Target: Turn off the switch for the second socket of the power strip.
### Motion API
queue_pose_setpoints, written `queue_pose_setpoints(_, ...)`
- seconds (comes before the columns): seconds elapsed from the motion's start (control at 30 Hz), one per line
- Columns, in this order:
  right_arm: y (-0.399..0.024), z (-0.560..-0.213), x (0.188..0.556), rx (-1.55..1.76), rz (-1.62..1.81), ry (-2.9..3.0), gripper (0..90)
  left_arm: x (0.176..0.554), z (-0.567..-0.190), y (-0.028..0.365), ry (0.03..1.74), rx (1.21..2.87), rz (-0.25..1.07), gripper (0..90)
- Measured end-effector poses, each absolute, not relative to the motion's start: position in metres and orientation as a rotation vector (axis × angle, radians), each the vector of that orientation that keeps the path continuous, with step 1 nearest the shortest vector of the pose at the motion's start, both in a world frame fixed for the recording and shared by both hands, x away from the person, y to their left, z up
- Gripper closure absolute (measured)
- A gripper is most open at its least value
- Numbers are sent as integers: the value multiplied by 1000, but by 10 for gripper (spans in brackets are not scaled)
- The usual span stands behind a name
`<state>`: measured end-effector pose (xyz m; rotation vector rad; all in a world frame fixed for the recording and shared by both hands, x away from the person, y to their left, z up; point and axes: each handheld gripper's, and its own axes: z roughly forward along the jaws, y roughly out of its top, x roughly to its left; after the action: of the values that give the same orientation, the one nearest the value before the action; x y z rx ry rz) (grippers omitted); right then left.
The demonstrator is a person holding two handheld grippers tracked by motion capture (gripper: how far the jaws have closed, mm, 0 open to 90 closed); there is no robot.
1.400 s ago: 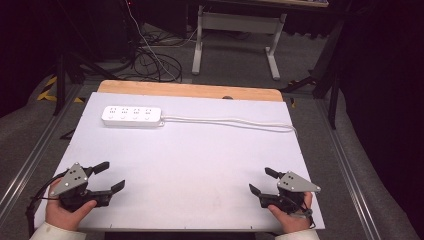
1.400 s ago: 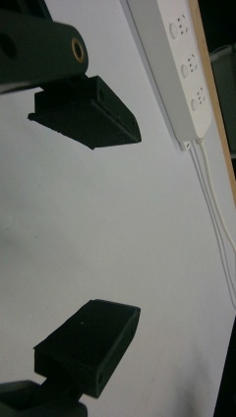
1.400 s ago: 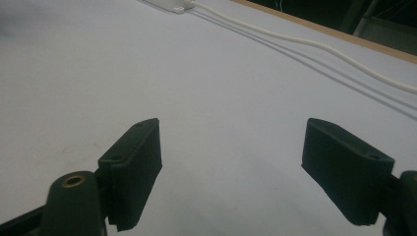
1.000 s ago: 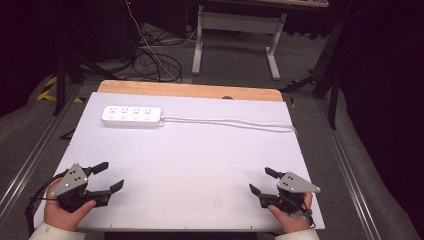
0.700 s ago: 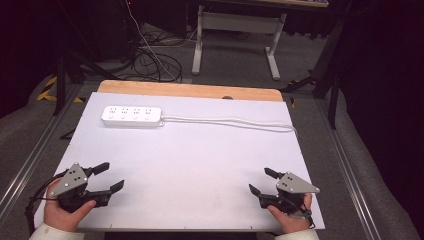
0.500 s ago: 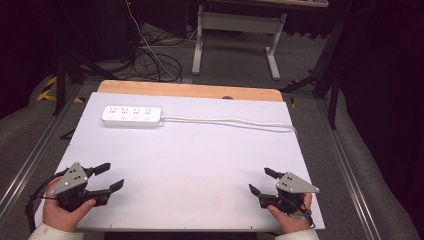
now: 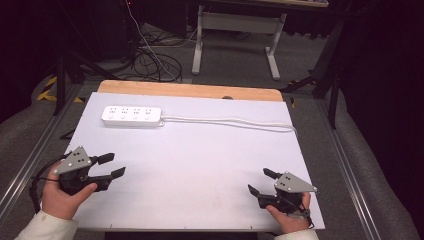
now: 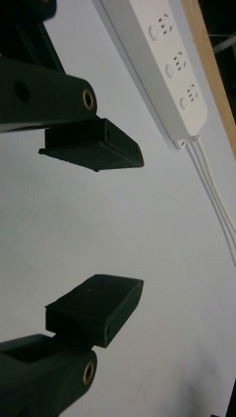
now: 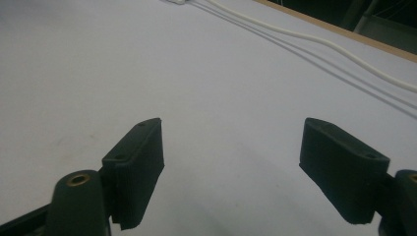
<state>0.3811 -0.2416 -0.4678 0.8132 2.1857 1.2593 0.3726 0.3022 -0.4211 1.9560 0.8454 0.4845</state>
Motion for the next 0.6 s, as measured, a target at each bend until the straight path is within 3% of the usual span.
queue_pose_setpoints(0.6, -243, -470, 380, 832, 1267, 2194, 249, 406, -393, 296, 847, 1971, 488, 454)
